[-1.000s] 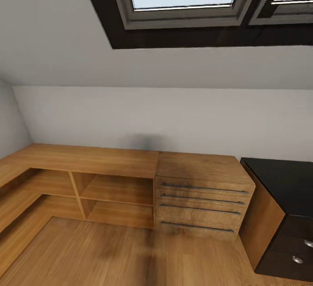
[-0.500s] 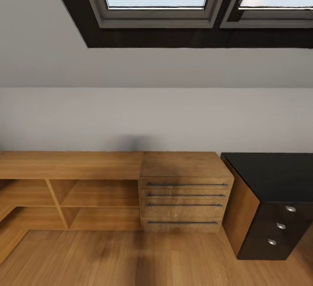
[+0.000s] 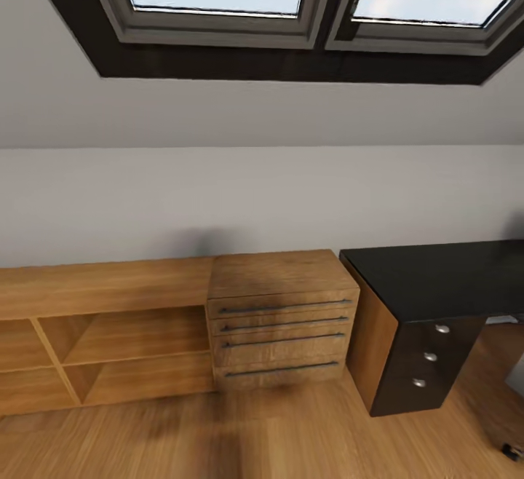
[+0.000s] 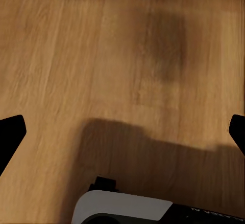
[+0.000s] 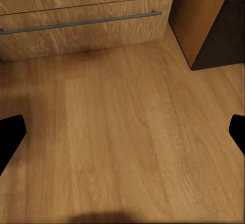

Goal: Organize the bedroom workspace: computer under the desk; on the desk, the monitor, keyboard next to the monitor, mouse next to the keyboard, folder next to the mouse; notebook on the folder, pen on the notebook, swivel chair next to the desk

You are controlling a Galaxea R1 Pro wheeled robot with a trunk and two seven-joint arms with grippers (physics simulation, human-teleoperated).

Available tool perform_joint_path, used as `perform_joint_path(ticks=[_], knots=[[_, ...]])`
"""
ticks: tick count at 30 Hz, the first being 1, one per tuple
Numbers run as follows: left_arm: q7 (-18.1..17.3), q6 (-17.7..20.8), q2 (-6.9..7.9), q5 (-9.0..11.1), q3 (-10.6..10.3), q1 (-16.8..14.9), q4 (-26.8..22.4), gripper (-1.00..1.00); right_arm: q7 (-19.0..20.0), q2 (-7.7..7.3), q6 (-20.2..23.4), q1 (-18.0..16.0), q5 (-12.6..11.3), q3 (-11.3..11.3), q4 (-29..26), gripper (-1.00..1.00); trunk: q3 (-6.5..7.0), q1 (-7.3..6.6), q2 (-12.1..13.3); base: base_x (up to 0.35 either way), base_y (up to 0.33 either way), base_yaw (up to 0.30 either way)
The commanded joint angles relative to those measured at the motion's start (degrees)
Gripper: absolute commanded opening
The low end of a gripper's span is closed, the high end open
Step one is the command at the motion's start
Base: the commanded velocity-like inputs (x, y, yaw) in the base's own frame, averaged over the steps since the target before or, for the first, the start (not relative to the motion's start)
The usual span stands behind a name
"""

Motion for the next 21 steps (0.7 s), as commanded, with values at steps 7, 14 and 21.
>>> perform_joint_path(ticks=[7,14,21], knots=[[0.0,-0.1,-0.02,0.2,-0.1,0.0,0.0,1.0,-0.2,0.0,0.0,-0.1,2.1,0.0,0.1,1.0,-0.07,0.0,0.0,0.0,0.0,-0.259],[0.0,-0.1,-0.02,0.1,-0.1,0.0,0.0,1.0,-0.2,-0.01,0.0,-0.1,2.1,0.0,0.1,1.0,-0.07,0.0,0.0,0.0,0.0,-0.259],[0.0,-0.1,-0.02,0.1,-0.1,0.0,0.0,1.0,-0.3,-0.01,0.0,-0.1,2.1,0.0,0.1,1.0,-0.07,0.0,0.0,0.0,0.0,-0.259]])
